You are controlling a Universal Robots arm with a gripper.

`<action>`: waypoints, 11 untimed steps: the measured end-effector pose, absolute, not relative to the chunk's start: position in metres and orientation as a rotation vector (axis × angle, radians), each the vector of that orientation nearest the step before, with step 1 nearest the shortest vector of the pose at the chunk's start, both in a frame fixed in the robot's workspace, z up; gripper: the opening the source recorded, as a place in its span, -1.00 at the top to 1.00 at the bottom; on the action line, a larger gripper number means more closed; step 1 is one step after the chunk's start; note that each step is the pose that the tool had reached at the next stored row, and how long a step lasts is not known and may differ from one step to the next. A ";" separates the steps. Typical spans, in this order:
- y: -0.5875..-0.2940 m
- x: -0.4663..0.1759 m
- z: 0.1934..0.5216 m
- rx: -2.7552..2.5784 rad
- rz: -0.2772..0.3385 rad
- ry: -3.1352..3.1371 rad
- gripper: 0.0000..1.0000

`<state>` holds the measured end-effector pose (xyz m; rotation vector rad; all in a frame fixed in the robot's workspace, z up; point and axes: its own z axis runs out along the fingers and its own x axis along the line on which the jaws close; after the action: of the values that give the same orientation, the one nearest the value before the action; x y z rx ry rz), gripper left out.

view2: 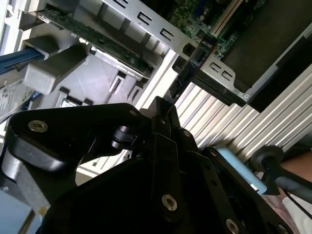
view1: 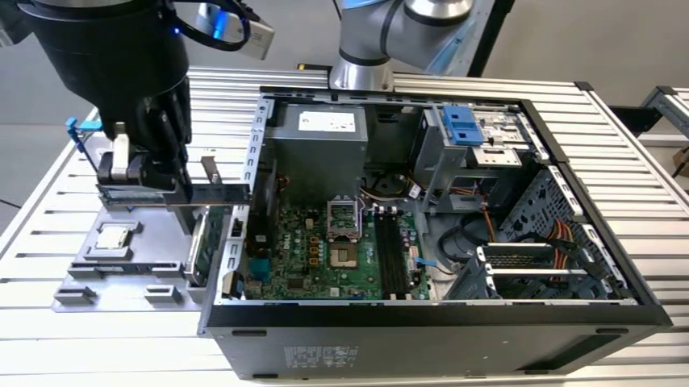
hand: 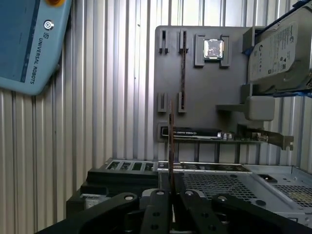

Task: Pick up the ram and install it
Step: 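Pick up the ram and move it above insertion slot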

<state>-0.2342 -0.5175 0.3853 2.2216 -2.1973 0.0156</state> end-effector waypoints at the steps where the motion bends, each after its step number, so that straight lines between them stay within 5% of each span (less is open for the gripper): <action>1: -0.518 -0.232 0.385 2.222 0.016 -2.197 1.00; 11: -0.518 -0.210 0.385 2.222 0.016 -2.197 1.00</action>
<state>-0.2098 -0.5175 0.3853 2.2215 -2.1972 0.0156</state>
